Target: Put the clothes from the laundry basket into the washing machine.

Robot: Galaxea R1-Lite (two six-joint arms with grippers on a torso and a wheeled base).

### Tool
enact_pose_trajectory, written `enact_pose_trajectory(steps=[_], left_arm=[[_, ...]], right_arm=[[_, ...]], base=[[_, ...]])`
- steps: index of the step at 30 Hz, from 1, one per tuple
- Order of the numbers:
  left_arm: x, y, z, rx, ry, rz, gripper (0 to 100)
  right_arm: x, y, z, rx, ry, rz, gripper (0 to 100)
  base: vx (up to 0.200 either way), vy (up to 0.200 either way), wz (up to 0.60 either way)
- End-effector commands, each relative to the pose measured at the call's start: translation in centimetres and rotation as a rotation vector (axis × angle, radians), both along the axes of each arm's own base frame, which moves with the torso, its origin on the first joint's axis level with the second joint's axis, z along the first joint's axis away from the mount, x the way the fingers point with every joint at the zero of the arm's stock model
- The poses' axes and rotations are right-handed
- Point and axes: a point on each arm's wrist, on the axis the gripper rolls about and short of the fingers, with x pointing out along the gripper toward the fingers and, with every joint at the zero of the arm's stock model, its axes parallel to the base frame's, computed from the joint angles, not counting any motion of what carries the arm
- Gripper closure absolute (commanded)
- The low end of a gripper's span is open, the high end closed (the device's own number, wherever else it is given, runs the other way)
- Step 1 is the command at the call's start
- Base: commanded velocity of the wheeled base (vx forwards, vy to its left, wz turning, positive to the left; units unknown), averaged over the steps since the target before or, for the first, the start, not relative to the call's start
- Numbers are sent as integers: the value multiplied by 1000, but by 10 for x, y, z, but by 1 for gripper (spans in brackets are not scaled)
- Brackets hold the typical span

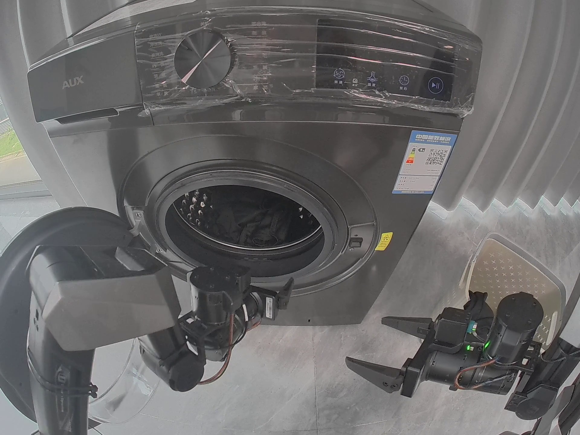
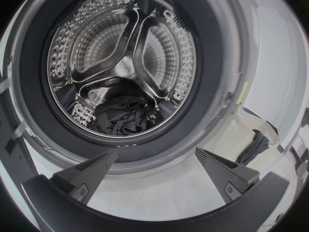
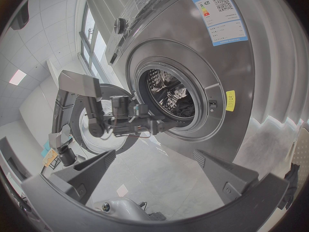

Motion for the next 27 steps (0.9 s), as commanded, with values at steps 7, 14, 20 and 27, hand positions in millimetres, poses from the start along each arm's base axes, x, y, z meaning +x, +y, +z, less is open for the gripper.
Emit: enact_pose_trajectory(steps=[7,14,20,27], left_arm=[[-87,23,80,-216,-91,-72,0],[-107,37,129,-371,-211,-39,0],[-108,39,131,-380,-214,-28,0],[-123,56,111,-316,-137,18,0]], right_arm=[[-2,-1,3,10,-11,2,0],[-4,-3,9,25,-28,2,0],[-9,-9,27,78,-92,-10,0],[-16,-24,51,149,-182,-93,0]], base=[[0,0,0],[0,0,0],[0,0,0],[0,0,0]])
